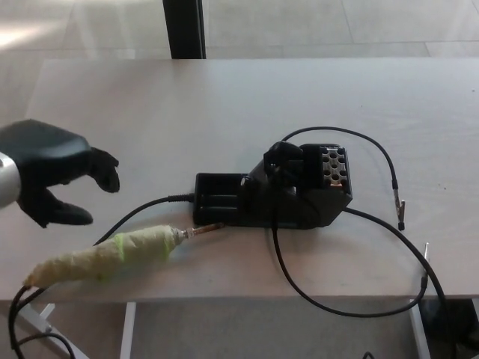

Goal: Use the left hand of the robot to grab the soldering gun kept on the middle of the table and pull it out of its base and keep it on the left side of the base

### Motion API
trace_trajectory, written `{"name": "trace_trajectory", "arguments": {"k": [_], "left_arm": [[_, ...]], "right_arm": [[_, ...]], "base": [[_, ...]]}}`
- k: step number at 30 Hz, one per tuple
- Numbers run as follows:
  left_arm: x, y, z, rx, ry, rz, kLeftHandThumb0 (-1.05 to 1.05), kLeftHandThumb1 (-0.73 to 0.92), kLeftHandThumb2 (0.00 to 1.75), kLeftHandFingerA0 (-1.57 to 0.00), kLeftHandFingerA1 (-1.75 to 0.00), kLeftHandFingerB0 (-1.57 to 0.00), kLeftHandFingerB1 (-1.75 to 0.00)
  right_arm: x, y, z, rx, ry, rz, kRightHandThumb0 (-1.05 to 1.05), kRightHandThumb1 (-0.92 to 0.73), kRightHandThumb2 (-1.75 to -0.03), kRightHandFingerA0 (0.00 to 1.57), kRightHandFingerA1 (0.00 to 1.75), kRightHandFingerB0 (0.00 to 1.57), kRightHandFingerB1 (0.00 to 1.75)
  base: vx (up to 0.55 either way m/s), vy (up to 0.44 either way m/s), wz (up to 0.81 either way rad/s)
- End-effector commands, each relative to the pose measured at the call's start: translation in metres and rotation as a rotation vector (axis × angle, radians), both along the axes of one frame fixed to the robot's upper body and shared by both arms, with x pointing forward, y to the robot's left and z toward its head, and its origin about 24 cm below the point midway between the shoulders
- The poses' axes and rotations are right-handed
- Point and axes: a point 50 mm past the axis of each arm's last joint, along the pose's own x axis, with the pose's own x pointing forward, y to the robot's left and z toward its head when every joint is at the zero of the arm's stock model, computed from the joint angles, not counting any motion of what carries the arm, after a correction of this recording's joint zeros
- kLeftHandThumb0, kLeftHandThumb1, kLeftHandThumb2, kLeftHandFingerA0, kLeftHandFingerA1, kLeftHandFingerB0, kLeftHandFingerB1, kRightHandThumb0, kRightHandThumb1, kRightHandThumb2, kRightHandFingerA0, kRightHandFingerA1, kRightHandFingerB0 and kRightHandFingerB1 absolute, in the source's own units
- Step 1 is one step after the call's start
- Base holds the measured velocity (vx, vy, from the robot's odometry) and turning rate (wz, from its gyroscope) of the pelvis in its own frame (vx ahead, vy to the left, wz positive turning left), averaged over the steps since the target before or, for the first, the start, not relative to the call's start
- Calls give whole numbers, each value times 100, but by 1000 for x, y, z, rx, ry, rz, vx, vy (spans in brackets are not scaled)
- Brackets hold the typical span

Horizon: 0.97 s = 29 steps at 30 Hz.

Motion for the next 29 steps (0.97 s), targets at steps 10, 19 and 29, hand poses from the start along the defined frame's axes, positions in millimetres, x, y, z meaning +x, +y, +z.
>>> {"name": "trace_trajectory", "arguments": {"k": [10, 19, 29], "left_arm": [[-125, 207, 67, -1329, -22, 715, -63, 73, 62, -68, -66, -57, -45], [-255, 250, -94, -843, -321, 1752, -57, 78, 63, -21, -54, -27, -45], [-288, 178, -204, -798, 214, 1869, -54, 77, 63, -16, -50, -22, -42]], "right_arm": [[-7, -6, 6, 14, -30, -31, -56, -47, -85, 63, 73, 39, 54], [-10, -6, 5, 17, -19, -39, -61, -50, -86, 63, 73, 40, 54], [-15, -3, -1, 31, -9, -43, -55, -61, -59, 64, 68, 41, 39]], "base": [[0, 0, 0], [0, 0, 0], [0, 0, 0]]}}
